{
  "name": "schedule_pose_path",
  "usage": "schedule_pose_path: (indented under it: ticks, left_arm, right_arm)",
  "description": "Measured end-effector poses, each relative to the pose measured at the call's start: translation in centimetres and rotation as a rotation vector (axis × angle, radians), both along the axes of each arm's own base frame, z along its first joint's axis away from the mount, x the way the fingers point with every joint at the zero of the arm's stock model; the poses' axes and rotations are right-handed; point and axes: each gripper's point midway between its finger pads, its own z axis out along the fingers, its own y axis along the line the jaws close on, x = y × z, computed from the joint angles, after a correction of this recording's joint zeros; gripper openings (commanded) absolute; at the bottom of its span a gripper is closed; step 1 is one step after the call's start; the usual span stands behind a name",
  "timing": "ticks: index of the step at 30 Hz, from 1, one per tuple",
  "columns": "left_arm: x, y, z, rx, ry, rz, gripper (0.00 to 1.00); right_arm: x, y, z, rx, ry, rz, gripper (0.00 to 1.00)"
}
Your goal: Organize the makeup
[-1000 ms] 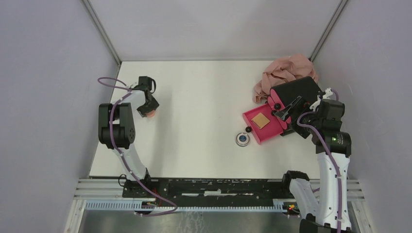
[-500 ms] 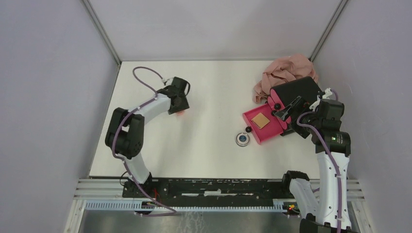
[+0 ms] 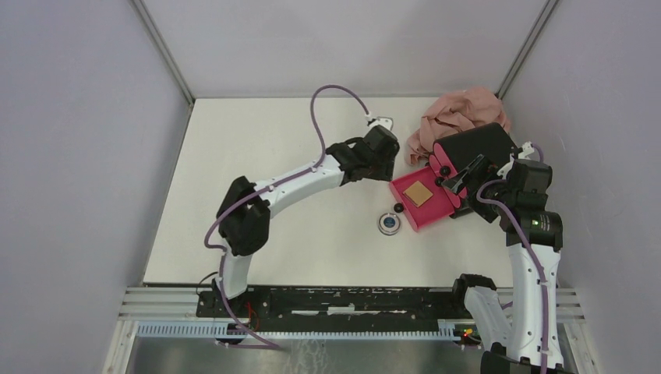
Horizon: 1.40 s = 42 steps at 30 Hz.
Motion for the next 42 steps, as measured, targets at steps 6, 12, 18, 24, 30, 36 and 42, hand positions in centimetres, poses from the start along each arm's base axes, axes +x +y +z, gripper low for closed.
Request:
schedule_pose_path:
  ticks: [6,12,18,24,30,36,42]
  left_arm:
    - [-2.7,-5.5,-2.4,0.032,0.042,-0.171,0.47]
    - [-4.1,-8.5,-3.3,0.015,0.070,-0.275,0.48]
    - [-3.9,-11.1,-3.3,-0.032,0.078,-0.324,0.49]
    - [-3.2,-12.1,-6.5,0.000,0.095,-0.330,0.55]
    - [-2.9,-12.0,-9.5,0.049,0.110,-0.332,0.83]
    - [-2.8,-12.4,-8.8,0.040,0.095,-0.353,0.82]
    - [-4.2,-12.2,-6.3,-0.015,0.103,-0.402,0.76]
  right_arm:
    - [-0.1,0.0,-0.1,-0.001,0.006,-0.003,0.94]
    - [-0.1,-0.1,-0.1,-0.002,0.007,-0.003,0.94]
    - [-0.2,-0.1,-0.2,-0.003,0.013,-0.004,0.94]
    - [-0.3,-0.1,-0.3,-0.003,0.015,-0.005,0.94]
    - [-0.4,-0.2,-0.4,-0.010,0.020,-0.010,0.94]
    - [-0.5,-0.3,-0.4,-0.013,0.024,-0.014,0.94]
    - [-0.5,-0.3,-0.4,-0.013,0.023,-0.014,0.94]
